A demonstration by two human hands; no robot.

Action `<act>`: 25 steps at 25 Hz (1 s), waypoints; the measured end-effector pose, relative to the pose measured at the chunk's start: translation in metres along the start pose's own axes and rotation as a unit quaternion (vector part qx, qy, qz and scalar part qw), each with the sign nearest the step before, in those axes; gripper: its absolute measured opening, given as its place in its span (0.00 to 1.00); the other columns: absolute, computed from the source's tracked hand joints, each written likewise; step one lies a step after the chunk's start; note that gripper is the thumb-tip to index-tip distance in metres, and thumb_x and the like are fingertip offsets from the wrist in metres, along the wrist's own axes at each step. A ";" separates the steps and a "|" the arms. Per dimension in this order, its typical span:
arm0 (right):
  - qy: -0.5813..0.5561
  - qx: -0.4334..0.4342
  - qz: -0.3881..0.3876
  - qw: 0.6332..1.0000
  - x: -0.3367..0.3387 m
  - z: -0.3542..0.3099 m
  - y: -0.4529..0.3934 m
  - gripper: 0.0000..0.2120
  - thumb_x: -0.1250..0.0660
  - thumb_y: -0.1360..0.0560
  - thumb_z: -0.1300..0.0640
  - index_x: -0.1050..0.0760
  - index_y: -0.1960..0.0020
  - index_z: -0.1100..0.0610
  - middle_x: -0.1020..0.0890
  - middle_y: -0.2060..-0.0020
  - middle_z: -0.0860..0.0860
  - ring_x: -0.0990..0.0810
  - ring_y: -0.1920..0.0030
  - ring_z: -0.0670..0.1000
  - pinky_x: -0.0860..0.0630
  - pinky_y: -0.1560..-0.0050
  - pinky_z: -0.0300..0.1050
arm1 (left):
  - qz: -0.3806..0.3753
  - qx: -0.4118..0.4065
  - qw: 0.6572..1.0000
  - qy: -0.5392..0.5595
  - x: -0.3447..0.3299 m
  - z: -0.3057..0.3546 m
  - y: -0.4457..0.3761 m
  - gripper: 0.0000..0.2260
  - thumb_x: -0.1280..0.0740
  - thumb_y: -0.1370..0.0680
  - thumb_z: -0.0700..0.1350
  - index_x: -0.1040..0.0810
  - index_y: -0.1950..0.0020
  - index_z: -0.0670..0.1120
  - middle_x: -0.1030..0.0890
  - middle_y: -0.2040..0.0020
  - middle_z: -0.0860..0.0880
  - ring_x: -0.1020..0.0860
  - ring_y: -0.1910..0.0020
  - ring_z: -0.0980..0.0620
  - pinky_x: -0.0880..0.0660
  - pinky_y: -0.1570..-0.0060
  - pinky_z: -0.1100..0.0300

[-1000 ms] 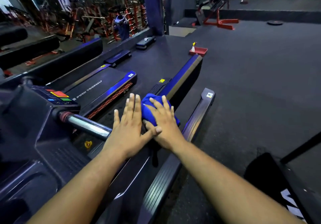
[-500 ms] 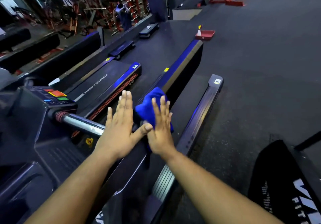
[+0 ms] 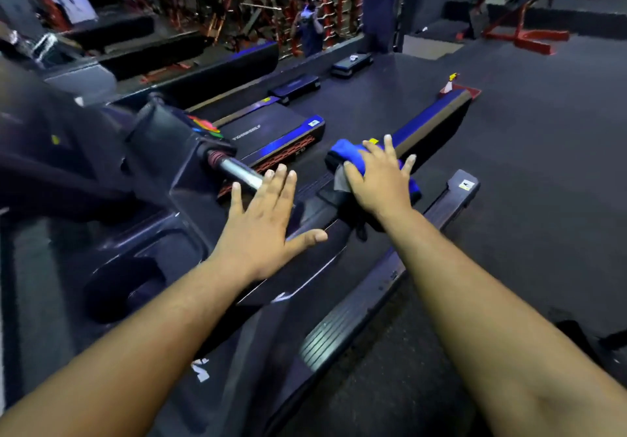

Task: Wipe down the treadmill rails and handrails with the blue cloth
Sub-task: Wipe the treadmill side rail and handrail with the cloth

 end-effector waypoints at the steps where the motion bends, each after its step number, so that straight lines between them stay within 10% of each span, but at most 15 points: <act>1: 0.004 -0.007 -0.004 1.000 -0.002 -0.011 0.008 0.25 0.45 0.21 0.42 0.30 0.29 0.53 0.33 0.25 0.49 0.48 0.21 0.55 0.52 0.27 0.73 | -0.006 0.001 1.000 -0.019 0.002 -0.008 0.017 0.51 0.64 0.33 0.79 0.64 0.19 0.48 0.64 0.19 0.51 0.63 0.20 0.53 0.63 0.25 0.37; 7: 0.036 0.230 -0.078 0.969 -0.025 -0.109 0.118 0.33 0.52 0.25 0.36 0.34 0.25 0.50 0.33 0.25 0.49 0.39 0.23 0.53 0.51 0.25 0.65 | -0.021 0.029 0.998 -0.059 0.000 -0.058 0.098 0.53 0.74 0.38 0.80 0.69 0.21 0.49 0.68 0.20 0.51 0.67 0.21 0.53 0.64 0.26 0.35; 12: 0.067 0.074 -0.048 0.994 -0.016 -0.107 0.096 0.33 0.53 0.23 0.37 0.33 0.26 0.54 0.33 0.25 0.52 0.42 0.22 0.55 0.52 0.24 0.67 | -0.003 0.064 0.997 -0.045 0.010 -0.096 0.149 0.52 0.72 0.36 0.81 0.69 0.21 0.50 0.68 0.20 0.52 0.67 0.22 0.53 0.65 0.26 0.35; 17: 0.041 0.281 -0.152 0.947 -0.046 -0.219 0.207 0.39 0.58 0.27 0.35 0.43 0.20 0.51 0.40 0.21 0.50 0.45 0.21 0.51 0.57 0.22 0.60 | 0.000 0.099 0.995 -0.017 0.010 -0.142 0.189 0.52 0.65 0.35 0.82 0.66 0.20 0.51 0.66 0.20 0.51 0.66 0.21 0.55 0.66 0.27 0.33; 25: 0.103 0.242 -0.134 0.955 -0.055 -0.245 0.219 0.39 0.59 0.27 0.35 0.47 0.20 0.51 0.47 0.20 0.47 0.50 0.20 0.51 0.56 0.22 0.59 | -0.030 0.125 0.990 0.065 -0.002 -0.192 0.216 0.60 0.59 0.42 0.85 0.72 0.23 0.50 0.70 0.21 0.50 0.69 0.22 0.54 0.66 0.25 0.38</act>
Point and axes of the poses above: each hand's wrist, its own y-axis away from the middle knuckle, its own x-axis out of the back of the hand, z = x × y, the point moved 10 cm from there along -y, towards the middle knuckle
